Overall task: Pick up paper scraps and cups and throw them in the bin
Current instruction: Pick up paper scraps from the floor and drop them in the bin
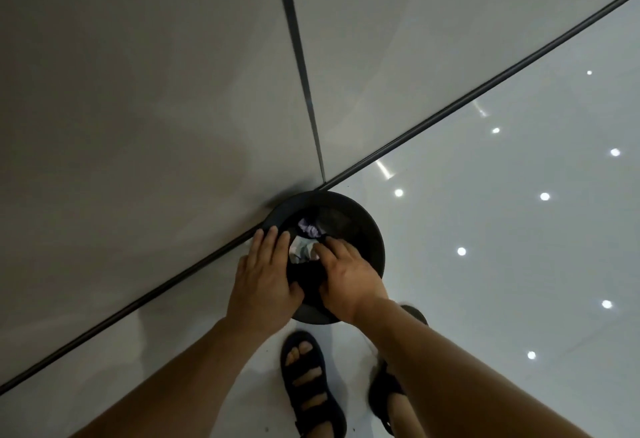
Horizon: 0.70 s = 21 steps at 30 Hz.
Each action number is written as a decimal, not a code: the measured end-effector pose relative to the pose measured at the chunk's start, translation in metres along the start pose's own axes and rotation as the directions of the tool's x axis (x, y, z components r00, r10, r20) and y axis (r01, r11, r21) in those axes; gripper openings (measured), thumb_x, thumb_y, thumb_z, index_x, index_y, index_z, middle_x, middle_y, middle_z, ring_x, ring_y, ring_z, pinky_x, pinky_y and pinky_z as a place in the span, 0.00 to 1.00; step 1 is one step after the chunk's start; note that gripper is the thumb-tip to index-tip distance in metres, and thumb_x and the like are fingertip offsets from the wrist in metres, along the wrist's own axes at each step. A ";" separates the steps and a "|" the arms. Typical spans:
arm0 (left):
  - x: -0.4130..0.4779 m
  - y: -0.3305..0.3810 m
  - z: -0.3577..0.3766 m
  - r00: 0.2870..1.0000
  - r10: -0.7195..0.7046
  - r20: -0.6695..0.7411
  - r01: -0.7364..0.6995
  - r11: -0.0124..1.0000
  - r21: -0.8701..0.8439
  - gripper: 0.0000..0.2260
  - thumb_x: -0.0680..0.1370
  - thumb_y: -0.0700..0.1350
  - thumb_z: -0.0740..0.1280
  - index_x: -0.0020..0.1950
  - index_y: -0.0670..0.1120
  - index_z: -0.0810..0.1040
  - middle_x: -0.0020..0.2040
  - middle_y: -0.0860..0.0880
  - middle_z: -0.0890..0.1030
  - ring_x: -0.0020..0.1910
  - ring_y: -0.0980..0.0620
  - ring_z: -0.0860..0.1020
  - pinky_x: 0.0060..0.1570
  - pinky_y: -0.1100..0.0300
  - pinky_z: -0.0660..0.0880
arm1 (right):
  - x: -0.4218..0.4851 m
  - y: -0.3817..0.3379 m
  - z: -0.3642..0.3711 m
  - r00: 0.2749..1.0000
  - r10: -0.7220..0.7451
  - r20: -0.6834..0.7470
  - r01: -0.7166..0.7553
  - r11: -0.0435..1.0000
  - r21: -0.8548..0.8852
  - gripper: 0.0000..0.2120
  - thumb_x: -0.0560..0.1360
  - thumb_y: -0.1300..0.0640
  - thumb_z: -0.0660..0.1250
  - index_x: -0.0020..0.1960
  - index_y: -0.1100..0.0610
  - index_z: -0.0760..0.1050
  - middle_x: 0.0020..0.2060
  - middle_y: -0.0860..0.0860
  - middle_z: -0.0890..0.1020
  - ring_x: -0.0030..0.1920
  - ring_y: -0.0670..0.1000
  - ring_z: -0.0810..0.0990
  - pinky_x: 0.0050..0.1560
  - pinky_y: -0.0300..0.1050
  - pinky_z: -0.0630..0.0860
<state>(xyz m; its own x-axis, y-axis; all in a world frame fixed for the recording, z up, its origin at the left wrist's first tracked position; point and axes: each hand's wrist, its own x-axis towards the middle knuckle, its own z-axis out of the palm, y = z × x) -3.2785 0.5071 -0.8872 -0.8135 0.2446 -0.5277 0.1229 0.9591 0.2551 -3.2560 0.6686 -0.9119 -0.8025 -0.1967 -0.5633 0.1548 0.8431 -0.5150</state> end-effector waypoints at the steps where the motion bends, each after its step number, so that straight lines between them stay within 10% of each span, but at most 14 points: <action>1: -0.001 0.003 -0.008 1.000 0.001 0.003 -0.001 1.000 0.003 0.35 0.76 0.51 0.63 0.79 0.48 0.48 0.79 0.48 0.49 0.78 0.49 0.43 0.74 0.48 0.52 | -0.005 -0.005 -0.008 0.998 0.012 -0.063 -0.010 0.999 0.035 0.30 0.78 0.50 0.62 0.78 0.51 0.57 0.76 0.52 0.62 0.76 0.55 0.58 0.74 0.52 0.62; 21: -0.132 0.302 -0.244 0.851 0.471 0.233 -0.524 0.800 0.294 0.32 0.79 0.57 0.56 0.79 0.50 0.47 0.79 0.48 0.46 0.78 0.48 0.42 0.74 0.45 0.45 | -0.332 -0.005 -0.246 0.785 0.539 -0.305 -0.516 0.842 0.161 0.37 0.77 0.39 0.59 0.79 0.45 0.45 0.79 0.52 0.48 0.78 0.57 0.45 0.74 0.60 0.58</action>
<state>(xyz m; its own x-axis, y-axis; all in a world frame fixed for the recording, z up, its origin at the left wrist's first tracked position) -3.2729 0.7294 -0.5425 -0.5014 0.6933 -0.5176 0.6912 0.6808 0.2424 -3.1321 0.8528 -0.5627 -0.7220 0.4528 -0.5231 0.6369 0.7303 -0.2469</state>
